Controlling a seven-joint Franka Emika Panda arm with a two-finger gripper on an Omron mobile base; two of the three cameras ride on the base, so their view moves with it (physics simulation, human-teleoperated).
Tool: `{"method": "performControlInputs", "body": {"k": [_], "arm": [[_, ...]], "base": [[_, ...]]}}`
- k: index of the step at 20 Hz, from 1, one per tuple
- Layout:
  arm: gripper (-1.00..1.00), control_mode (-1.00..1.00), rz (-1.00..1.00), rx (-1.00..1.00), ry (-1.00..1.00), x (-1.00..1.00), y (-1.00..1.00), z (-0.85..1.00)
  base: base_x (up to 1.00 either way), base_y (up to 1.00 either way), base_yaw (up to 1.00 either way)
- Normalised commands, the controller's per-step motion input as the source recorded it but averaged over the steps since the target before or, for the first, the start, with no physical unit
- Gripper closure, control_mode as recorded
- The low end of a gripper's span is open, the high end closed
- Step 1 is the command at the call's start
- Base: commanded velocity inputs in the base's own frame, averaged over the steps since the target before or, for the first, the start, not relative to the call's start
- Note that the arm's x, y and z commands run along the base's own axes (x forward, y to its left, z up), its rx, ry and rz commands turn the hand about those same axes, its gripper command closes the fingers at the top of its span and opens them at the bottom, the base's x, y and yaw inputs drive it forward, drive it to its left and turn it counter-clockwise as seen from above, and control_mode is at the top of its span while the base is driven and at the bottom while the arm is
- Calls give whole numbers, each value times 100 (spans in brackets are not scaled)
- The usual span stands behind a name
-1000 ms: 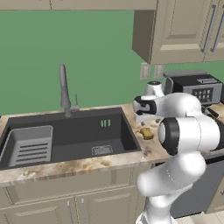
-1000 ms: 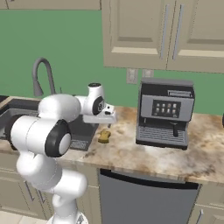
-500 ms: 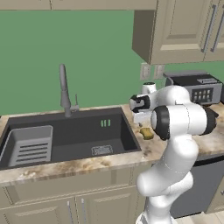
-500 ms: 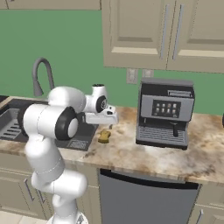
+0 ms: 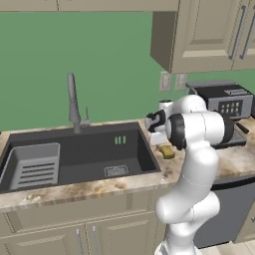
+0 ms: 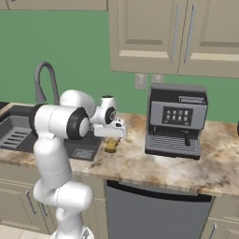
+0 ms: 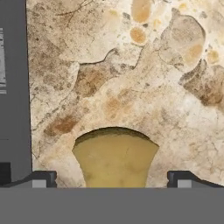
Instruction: Place the sponge inside the microwave to prepare for sanitizing.
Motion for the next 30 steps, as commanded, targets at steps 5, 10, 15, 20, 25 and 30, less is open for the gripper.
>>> {"method": "performControlInputs", "body": {"k": [5,10,15,20,25,30], "arm": [[-100,-100,0,0,0,0,-2,-35],[-100,-100,0,0,0,0,-8,-27],[-100,-100,0,0,0,0,-2,-12],[100,-100,0,0,-5,0,0,-7],[100,-100,0,0,-4,0,0,0],[100,-100,0,0,0,0,0,0]], "base": [[0,0,0],[0,0,0],[0,0,0],[0,0,0],[0,0,0],[0,0,0]]}}
